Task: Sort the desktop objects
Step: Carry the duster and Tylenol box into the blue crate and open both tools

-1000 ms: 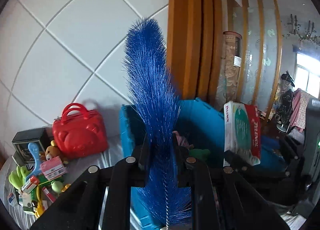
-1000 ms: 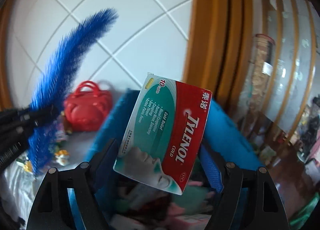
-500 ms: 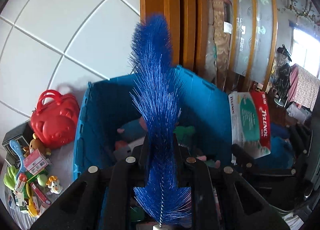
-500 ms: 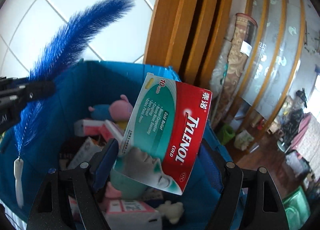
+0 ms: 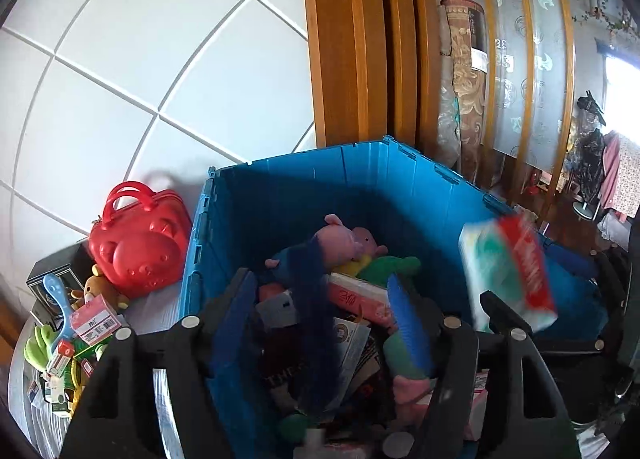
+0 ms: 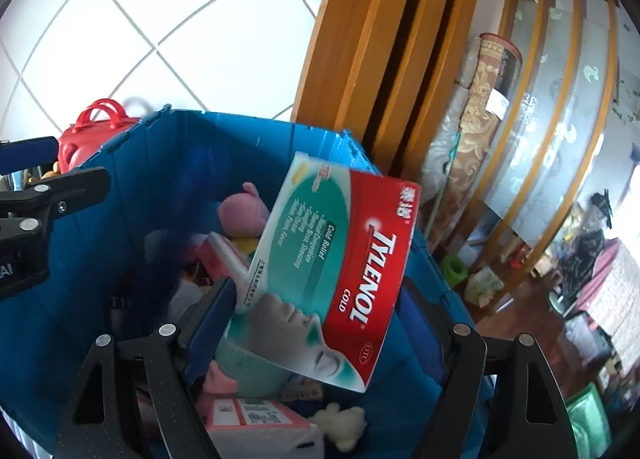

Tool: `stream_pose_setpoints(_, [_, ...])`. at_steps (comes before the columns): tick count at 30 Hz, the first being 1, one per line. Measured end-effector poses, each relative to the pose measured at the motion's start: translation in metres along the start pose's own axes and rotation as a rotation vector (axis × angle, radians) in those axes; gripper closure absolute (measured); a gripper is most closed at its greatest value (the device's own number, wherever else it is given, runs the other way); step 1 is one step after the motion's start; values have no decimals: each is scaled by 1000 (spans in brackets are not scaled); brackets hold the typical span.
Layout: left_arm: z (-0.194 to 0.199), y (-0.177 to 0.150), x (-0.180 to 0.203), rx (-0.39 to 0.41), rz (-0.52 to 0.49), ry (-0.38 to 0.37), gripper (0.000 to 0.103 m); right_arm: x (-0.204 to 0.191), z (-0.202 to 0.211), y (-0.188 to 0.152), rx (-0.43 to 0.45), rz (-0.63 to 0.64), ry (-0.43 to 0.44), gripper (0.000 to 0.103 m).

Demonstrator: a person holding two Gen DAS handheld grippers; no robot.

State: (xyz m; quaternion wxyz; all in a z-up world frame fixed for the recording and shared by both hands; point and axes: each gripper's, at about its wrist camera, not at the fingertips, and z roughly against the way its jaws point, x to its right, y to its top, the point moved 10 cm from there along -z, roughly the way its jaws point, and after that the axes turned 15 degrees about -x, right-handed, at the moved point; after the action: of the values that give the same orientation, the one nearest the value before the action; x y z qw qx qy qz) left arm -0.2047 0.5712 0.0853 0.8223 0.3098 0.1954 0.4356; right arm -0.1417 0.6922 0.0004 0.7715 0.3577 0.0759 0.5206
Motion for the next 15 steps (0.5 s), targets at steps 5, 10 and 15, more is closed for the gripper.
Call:
stream_pose_setpoints(5, [5, -4, -8, -1, 9, -7, 35, 3, 8, 1, 22, -8, 5, 0])
stream_pose_setpoints(10, [11, -10, -17, 6, 30, -14, 35, 1, 18, 0, 42, -12, 9, 0])
stream_pose_setpoints(15, [27, -19, -35, 38, 42, 4, 27, -8, 38, -1, 81, -16, 30, 0])
